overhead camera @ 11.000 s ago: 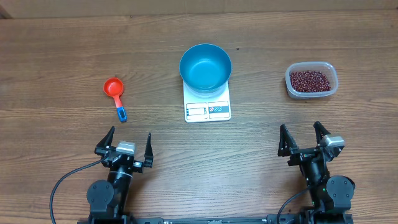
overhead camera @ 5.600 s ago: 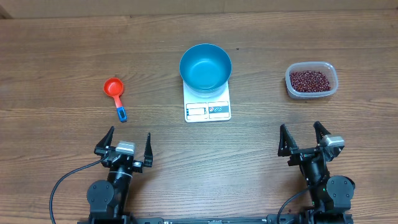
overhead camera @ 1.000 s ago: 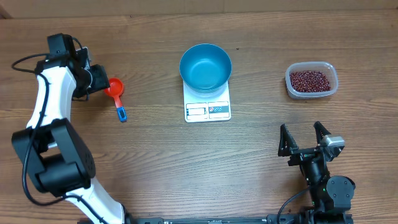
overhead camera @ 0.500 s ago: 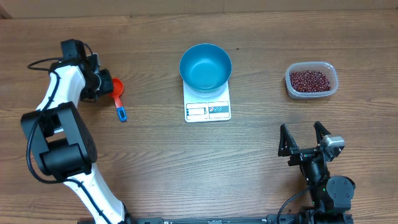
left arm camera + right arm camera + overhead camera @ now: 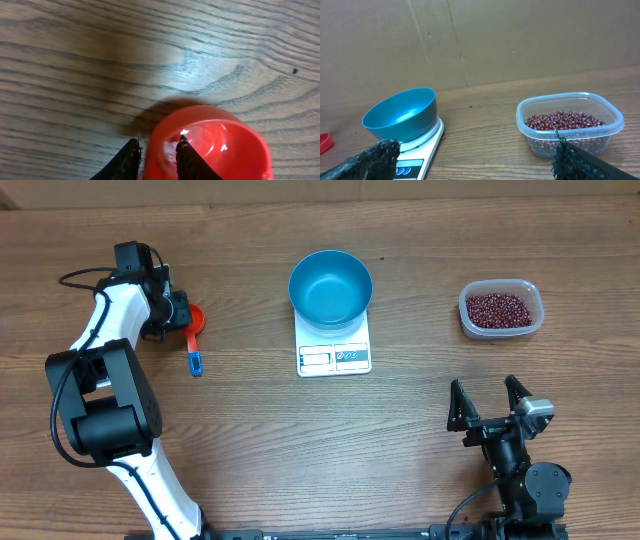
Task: Scoop item into bowl and weigh 150g on scale
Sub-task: 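Lower the left gripper and close it on the red cup's rim, then lift the red cup with the left gripper toward the scale, then move the right gripper toward the red cup held by the left gripper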
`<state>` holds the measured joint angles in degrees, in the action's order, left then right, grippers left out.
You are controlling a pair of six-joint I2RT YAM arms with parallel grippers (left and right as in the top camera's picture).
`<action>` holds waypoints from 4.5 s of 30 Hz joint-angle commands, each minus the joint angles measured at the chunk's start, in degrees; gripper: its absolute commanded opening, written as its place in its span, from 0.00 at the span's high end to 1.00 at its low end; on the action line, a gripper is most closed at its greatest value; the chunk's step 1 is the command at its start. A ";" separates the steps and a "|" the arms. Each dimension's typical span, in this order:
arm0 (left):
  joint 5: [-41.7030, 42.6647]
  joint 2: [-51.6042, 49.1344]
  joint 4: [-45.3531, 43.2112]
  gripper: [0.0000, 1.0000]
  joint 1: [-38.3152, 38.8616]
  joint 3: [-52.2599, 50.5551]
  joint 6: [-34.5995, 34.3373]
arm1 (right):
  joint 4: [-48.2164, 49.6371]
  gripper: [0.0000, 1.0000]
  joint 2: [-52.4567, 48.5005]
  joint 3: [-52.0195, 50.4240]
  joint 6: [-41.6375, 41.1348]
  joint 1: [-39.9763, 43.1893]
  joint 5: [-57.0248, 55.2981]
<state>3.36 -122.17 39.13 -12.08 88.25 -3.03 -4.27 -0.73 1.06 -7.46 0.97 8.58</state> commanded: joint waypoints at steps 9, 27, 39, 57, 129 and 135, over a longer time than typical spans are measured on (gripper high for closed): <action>-1.18 -0.46 -0.70 0.76 0.59 1.05 0.26 | 0.26 0.00 0.57 -0.61 -0.24 -0.28 -0.17; 1.18 -2.21 -1.88 0.96 1.25 1.01 -1.01 | 0.26 0.00 0.57 -0.61 -0.24 -0.28 -0.17; 6.60 9.77 2.54 0.96 1.25 1.75 -10.56 | 0.26 0.00 0.57 -0.61 -0.24 -0.28 -0.17; 12.26 40.09 20.28 0.96 12.79 1.75 -29.64 | 0.26 0.00 0.57 -0.61 -0.24 -0.28 -0.17; 0.20 37.79 15.28 0.96 35.54 -13.75 -78.40 | -29.05 0.19 -64.96 54.29 -15.50 -6.40 46.10; -2.12 35.95 15.26 0.96 38.40 -13.75 -84.37 | -22.67 0.29 -66.53 54.29 -27.36 -14.84 35.08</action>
<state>3.97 -85.19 54.41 25.36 74.96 -82.24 -27.90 -67.16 54.00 -26.92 -10.76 50.94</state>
